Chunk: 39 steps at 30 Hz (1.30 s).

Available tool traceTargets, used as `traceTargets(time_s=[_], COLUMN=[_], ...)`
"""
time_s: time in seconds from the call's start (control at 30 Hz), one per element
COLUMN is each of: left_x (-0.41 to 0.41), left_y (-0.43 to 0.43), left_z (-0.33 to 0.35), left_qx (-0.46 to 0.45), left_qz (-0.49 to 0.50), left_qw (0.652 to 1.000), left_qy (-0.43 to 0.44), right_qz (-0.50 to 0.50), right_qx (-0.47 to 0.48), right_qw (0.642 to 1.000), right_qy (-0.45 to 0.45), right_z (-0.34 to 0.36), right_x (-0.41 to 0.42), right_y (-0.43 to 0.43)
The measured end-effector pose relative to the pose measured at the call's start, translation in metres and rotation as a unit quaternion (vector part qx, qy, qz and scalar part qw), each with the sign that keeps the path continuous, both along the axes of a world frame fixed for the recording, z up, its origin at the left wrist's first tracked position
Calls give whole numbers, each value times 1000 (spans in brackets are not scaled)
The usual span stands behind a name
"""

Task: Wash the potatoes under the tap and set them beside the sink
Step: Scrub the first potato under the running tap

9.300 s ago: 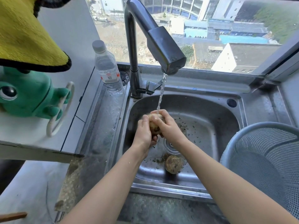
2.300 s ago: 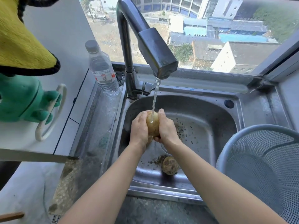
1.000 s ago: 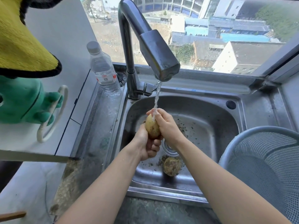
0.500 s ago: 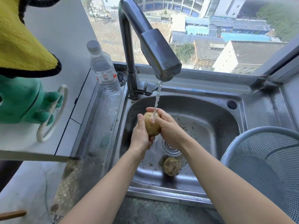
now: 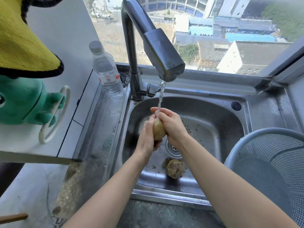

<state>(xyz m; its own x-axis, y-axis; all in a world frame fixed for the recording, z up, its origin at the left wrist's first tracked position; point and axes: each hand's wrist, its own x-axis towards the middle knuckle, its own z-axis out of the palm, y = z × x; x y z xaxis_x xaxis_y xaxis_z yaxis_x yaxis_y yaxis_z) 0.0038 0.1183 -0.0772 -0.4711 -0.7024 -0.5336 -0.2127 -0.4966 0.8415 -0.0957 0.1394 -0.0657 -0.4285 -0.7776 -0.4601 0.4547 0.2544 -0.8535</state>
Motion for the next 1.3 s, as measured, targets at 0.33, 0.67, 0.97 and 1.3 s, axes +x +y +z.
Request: traceTargets(time_s=[0.33, 0.67, 0.97, 1.3], left_x=[9, 2, -9, -8], left_y=[-15, -17, -15, -14], left_z=[5, 6, 12, 13], left_qx=[268, 132, 69, 68], left_qz=[7, 55, 82, 83], left_qw=[963, 988, 992, 992], left_qy=[-19, -53, -71, -69], right_qz=[99, 118, 91, 132], right_qx=[-66, -44, -62, -72], right_qw=[990, 990, 994, 987], right_qy=[-74, -61, -20, -61], right_z=[-9, -12, -12, -13], right_x=[-4, 7, 3, -7], right_y=[15, 17, 10, 12])
